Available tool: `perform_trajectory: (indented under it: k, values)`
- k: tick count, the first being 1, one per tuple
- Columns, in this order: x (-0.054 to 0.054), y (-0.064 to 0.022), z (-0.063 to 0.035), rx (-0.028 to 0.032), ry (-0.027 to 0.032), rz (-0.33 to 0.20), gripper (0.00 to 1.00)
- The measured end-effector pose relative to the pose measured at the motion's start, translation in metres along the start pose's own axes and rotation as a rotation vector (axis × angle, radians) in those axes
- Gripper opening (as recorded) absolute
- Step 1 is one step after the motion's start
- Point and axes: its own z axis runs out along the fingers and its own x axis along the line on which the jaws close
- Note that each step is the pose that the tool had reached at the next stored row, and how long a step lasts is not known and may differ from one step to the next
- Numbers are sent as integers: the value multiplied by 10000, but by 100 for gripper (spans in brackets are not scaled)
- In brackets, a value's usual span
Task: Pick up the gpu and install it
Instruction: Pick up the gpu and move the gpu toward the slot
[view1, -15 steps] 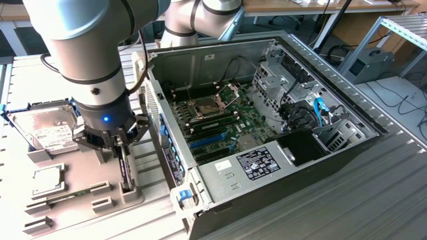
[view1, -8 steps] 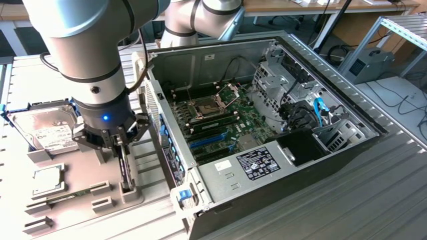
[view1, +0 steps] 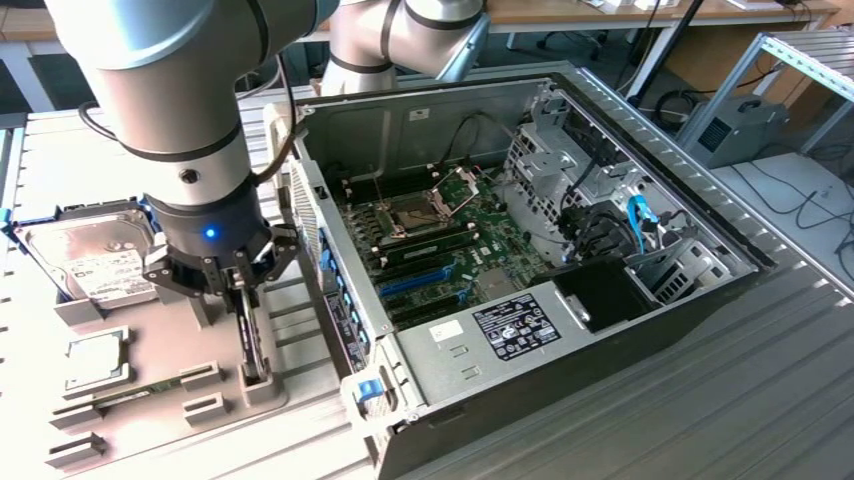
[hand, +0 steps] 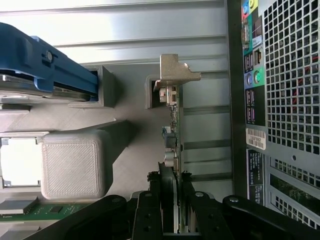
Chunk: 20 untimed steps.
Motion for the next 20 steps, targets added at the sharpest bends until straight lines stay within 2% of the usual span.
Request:
perform_trajectory:
  k: [20]
  values:
    - [-4,1,-131,1,1,-1,27]
